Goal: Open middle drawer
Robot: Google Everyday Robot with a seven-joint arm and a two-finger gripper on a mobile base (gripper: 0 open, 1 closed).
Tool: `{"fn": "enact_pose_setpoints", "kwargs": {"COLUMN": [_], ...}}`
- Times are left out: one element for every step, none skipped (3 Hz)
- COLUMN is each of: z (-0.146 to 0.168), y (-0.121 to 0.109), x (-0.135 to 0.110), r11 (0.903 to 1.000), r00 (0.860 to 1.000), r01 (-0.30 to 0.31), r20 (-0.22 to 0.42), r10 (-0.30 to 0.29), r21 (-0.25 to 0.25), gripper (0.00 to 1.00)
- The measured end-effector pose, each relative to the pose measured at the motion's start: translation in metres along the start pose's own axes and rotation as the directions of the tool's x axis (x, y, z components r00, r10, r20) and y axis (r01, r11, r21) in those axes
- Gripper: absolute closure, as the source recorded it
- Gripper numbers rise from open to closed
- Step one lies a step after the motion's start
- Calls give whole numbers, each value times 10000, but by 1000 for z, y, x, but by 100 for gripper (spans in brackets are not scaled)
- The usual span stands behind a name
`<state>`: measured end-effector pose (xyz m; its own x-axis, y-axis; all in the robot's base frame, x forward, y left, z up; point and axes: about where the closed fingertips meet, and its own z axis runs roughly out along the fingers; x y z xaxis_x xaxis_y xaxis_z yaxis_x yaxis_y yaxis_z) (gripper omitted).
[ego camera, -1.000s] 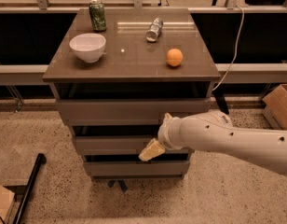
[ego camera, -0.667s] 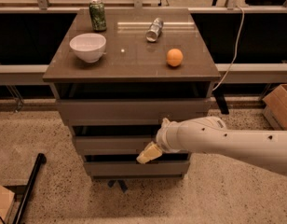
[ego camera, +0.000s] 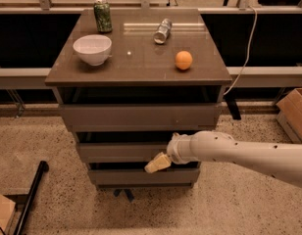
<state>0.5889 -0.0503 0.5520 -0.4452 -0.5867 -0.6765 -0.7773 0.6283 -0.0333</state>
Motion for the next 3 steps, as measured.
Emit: {"fn": "enact_pose_setpoints", "kwargs": {"z": [19,69,70], "y": [-19,-80,-88], "x": [16,38,33], "r11": [9986,9945,9945], "r00": [9987,9951,9945], "r01": [-504,-952,-983], "r20": [107,208,319], "r10": [506,962,994], "r21": [-160,-438,-354], "gripper": [0,0,0]}}
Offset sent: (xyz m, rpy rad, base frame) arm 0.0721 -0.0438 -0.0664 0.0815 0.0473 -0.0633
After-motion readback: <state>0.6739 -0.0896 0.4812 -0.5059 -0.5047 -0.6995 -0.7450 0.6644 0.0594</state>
